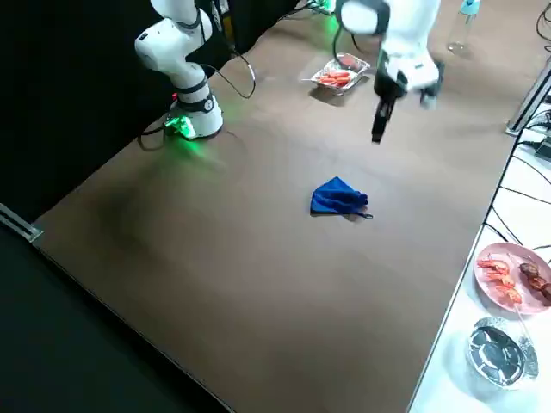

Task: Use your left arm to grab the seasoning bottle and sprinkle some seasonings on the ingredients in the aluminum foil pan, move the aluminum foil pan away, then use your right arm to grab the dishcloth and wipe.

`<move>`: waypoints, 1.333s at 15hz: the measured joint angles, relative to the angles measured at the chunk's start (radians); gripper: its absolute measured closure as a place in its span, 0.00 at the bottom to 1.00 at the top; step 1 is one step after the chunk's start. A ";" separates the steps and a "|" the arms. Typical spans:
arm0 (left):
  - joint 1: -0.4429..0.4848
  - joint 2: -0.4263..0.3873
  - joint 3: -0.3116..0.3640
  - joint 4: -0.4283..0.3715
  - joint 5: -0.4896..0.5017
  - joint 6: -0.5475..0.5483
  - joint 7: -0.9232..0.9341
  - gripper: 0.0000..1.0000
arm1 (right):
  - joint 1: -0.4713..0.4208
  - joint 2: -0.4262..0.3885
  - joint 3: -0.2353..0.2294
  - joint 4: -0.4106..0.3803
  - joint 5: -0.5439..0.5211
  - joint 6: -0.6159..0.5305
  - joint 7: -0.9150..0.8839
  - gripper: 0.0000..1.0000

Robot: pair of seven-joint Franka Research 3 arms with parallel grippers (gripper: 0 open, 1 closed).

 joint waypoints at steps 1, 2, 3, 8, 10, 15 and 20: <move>0.000 0.000 0.000 0.000 0.000 0.000 0.000 0.00 | 0.000 -0.038 0.001 0.000 0.007 -0.051 0.000 0.00; 0.000 0.000 0.000 0.001 -0.005 0.000 0.000 0.00 | 0.000 -0.076 0.001 0.000 0.018 -0.101 -0.001 0.00; 0.000 0.000 0.001 0.001 -0.013 0.000 0.000 0.00 | -0.001 -0.112 0.000 0.000 0.029 -0.151 -0.005 0.00; 0.001 0.000 0.006 0.001 -0.019 0.000 0.000 0.00 | 0.004 -0.278 0.004 -0.020 0.062 -0.283 -0.023 0.00; 0.001 0.000 0.007 0.001 -0.020 0.000 -0.001 0.00 | 0.007 -0.335 0.004 -0.063 0.085 -0.285 -0.023 0.00; 0.001 0.000 0.008 0.001 -0.020 0.000 0.000 0.00 | 0.017 -0.418 0.004 -0.176 0.089 -0.230 -0.023 0.00; 0.001 0.000 0.008 0.001 -0.020 0.000 0.000 0.00 | 0.017 -0.420 0.003 -0.182 0.089 -0.222 -0.023 0.00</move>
